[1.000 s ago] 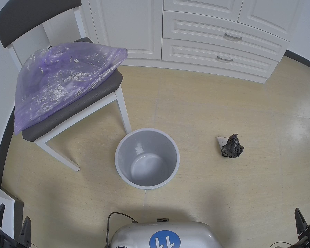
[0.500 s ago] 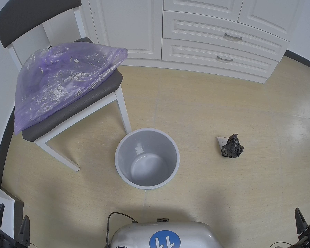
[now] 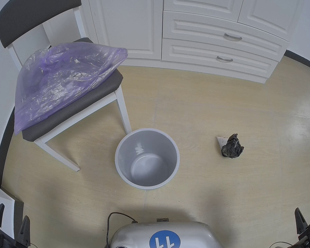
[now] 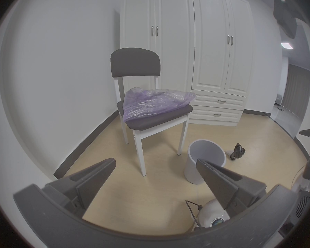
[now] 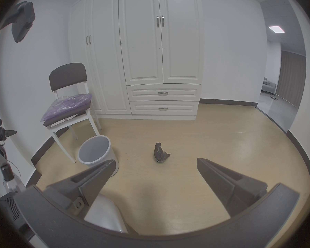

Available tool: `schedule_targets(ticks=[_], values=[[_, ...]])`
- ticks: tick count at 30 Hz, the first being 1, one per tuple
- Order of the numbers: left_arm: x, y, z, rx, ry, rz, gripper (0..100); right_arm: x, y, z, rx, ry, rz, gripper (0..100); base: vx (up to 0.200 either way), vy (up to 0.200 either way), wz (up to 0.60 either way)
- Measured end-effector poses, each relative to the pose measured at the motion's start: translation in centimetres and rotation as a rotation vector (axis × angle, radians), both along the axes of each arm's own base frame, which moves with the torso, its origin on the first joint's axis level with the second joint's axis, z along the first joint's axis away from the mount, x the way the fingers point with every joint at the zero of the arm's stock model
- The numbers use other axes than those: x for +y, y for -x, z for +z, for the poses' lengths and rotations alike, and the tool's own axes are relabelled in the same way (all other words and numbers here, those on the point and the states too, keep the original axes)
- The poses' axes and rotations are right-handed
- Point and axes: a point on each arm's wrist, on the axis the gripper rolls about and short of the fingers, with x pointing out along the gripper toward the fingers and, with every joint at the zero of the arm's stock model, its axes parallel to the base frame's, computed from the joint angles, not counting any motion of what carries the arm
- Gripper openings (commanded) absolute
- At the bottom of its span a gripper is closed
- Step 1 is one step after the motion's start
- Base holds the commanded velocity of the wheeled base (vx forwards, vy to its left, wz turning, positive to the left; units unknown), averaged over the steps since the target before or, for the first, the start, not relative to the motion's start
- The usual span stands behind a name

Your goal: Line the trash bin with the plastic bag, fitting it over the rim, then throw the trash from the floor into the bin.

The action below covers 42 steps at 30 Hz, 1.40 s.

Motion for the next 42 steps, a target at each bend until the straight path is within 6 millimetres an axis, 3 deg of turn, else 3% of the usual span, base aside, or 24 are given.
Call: schedule_targets(ticks=[21,36,42], values=[[-0.1,0.0,0.0,-0.004,-0.053,-0.032,100,0.0,0.0,0.1,-0.007,0.085,0.006,100,0.0,0.0,0.0],[0.0,0.0,0.0,-0.003,0.028,0.023,100,0.0,0.0,0.1,-0.012,0.03,-0.001,100,0.0,0.0,0.0],[0.0,0.0,0.0,-0.004,-0.014,0.005,100,0.2,0.2,1.7,-0.156,0.151,0.051,100,0.0,0.0,0.0]])
